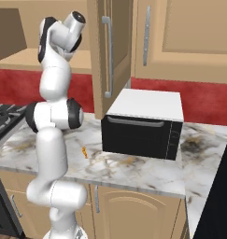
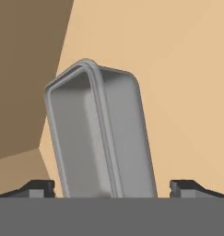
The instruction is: Retrieve the tupperware from the cabinet, then place the raw meat into the tupperware to avoid contamination.
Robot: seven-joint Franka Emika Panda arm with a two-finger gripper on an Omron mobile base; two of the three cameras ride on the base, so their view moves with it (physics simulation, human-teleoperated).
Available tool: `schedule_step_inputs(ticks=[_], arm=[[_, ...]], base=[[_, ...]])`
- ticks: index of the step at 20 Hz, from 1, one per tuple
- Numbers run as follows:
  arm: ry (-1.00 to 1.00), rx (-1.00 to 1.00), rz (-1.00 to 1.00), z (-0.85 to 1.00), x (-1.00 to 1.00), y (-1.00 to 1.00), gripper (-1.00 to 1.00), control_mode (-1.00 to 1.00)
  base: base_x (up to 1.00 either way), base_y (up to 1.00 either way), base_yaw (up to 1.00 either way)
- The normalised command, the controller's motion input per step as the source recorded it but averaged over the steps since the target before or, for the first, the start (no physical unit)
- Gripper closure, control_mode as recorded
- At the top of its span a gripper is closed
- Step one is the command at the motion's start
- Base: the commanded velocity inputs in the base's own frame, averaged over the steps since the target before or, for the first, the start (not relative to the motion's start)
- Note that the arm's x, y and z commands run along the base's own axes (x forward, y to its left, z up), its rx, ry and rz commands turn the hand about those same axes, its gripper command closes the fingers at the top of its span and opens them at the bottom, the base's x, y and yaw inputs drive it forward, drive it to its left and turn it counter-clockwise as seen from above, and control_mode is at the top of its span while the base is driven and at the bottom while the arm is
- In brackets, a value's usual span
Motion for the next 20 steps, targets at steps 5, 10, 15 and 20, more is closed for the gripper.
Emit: schedule_step_inputs(ticks=[5, 10, 15, 20], arm=[[0.1, -0.06, 0.01, -0.3, 0.2, 0.19, -1.0, -1.0], [0.03, 0.0, 0.03, -0.14, 0.15, 0.18, 1.0, -1.0], [0.03, 0.0, 0.03, -0.15, 0.12, 0.15, 1.0, -1.0], [0.03, 0.0, 0.03, -0.16, 0.07, 0.16, 1.0, -1.0]], base=[[0.0, 0.0, 0.0], [0.0, 0.0, 0.0], [0.0, 0.0, 0.0], [0.0, 0.0, 0.0]])
